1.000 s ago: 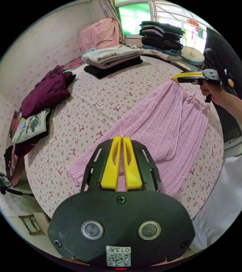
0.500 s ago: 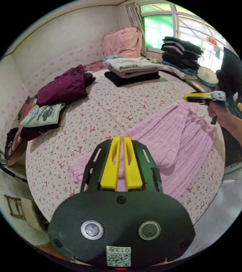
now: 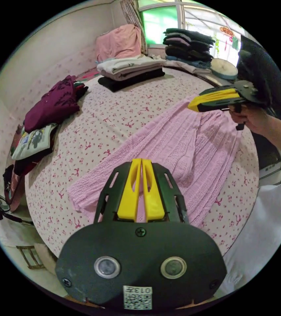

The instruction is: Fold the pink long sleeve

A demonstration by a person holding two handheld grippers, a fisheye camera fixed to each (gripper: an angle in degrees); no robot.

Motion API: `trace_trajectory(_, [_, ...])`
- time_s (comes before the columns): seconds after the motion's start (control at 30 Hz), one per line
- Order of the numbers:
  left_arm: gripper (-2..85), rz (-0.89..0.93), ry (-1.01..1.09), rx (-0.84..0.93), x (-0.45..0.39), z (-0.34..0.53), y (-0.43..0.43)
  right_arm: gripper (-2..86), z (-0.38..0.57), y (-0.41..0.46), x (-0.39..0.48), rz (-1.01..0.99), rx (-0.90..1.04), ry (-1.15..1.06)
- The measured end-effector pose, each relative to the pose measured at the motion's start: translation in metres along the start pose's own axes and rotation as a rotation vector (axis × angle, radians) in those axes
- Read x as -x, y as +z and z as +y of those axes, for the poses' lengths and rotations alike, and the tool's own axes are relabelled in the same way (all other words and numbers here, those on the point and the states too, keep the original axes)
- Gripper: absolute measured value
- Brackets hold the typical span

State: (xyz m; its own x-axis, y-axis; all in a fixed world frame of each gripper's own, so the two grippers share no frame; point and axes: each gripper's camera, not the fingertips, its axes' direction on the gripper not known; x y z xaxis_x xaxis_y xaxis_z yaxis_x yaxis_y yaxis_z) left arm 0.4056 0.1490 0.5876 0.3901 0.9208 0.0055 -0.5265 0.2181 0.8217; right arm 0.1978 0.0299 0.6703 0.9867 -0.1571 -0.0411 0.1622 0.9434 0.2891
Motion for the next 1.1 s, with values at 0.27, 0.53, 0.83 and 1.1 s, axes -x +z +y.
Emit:
trace_trajectory(0.27, [-0.2, -0.030, 0.012, 0.061, -0.001, 0.020, 0.022, 0.1, -0.031, 0.051, 0.126, -0.156, 0.165, -0.403])
trace_trajectory(0.53, [-0.2, -0.094, -0.120, 0.064, 0.029, 0.059, -0.002, -0.1, -0.060, 0.028, 0.119, -0.145, 0.072, -0.394])
trace_trajectory(0.83, [-0.1, -0.062, -0.186, 0.057, 0.064, 0.083, 0.008, 0.1, -0.118, 0.073, 0.122, -0.119, 0.158, -0.387])
trace_trajectory(1.1, [2.3, -0.016, -0.368, -0.022, 0.104, 0.159, -0.045, 2.1, -0.190, 0.069, 0.110, -0.231, 0.099, -0.372])
